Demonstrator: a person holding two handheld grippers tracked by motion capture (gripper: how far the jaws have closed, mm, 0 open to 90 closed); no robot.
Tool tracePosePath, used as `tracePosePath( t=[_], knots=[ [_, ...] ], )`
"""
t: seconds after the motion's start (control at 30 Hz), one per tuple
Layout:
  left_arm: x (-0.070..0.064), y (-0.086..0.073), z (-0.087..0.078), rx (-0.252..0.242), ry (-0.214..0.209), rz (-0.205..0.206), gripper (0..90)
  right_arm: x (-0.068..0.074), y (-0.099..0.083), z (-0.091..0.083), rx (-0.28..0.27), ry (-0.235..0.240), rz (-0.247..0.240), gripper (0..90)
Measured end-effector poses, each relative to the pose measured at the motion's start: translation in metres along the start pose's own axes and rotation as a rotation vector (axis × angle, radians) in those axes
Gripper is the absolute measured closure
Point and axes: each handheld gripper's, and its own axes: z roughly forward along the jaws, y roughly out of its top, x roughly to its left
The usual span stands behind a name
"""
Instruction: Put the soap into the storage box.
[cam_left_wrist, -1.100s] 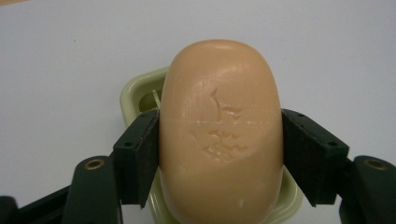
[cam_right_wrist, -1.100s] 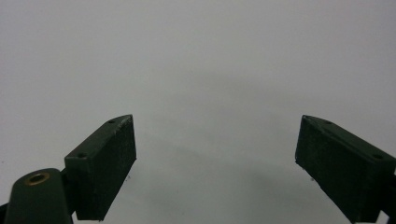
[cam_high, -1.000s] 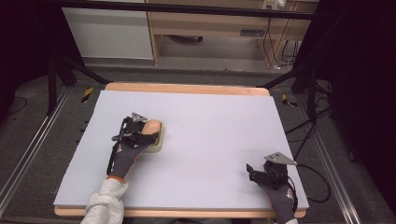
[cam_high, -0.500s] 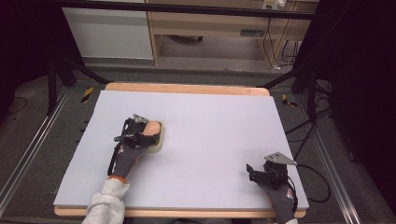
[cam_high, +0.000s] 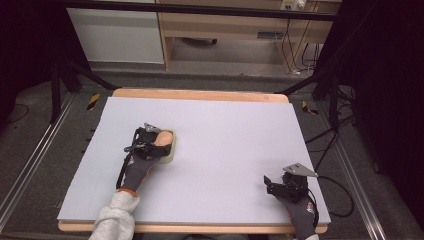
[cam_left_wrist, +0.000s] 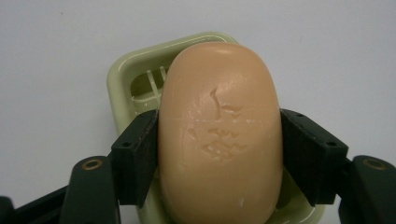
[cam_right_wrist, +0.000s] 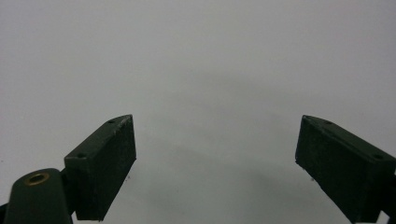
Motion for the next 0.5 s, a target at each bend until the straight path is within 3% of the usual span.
tracePosePath(
  t=[0.2, 0.5],
  knots=[
    [0.0, 0.001, -0.002, -0.003, 0.008, 0.001, 28.6, 0.0, 0.0, 0.0, -0.001, -0.002, -0.002, 12.5],
    [0.001, 0.005, -0.024, -0.078, -0.016, -0.014, 28.2, -0.001, 0.0, 0.0, -0.006, -0.01, -0.012, 12.4]
  ],
)
